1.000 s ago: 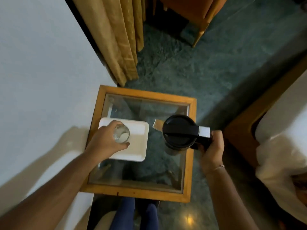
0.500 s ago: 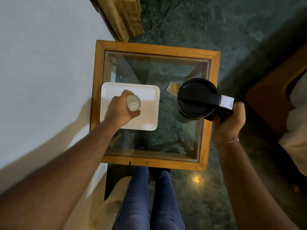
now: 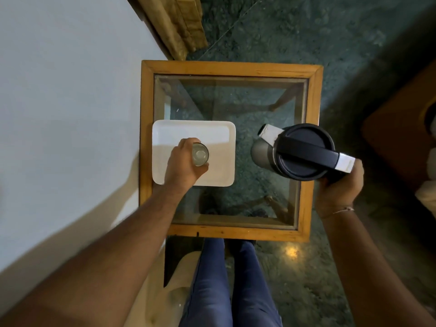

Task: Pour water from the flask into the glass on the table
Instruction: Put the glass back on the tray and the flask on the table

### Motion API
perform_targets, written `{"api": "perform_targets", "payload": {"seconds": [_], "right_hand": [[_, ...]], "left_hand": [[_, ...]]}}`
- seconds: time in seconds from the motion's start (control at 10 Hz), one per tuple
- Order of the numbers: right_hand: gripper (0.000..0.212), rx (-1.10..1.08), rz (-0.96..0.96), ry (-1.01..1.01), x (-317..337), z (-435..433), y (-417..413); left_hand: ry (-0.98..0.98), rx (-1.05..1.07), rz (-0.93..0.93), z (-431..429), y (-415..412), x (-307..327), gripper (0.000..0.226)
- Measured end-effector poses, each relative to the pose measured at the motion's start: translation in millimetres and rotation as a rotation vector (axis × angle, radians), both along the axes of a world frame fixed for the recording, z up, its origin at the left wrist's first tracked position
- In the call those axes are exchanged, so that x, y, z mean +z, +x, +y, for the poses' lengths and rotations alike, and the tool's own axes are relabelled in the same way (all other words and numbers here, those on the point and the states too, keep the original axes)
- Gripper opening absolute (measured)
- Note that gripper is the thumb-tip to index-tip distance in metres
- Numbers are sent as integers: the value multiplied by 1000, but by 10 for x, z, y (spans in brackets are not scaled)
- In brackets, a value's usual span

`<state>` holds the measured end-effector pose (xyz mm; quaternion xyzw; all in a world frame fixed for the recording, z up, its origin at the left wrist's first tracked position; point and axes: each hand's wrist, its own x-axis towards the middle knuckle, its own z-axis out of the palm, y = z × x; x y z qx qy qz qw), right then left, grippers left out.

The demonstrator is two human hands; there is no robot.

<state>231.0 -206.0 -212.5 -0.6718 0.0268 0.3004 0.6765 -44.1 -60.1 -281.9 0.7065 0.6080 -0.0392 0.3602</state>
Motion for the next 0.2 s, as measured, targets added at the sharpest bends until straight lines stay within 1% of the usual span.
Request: {"api": "perform_targets", "payload": {"seconds": [0.1, 0.2], "right_hand": [[33, 8, 50, -27, -6, -40, -28], [34, 78, 6, -9, 22, -88, 7]], "left_hand": [[16, -26, 38, -31, -16, 97, 74], [-1, -12, 33, -67, 19, 123, 87]]}}
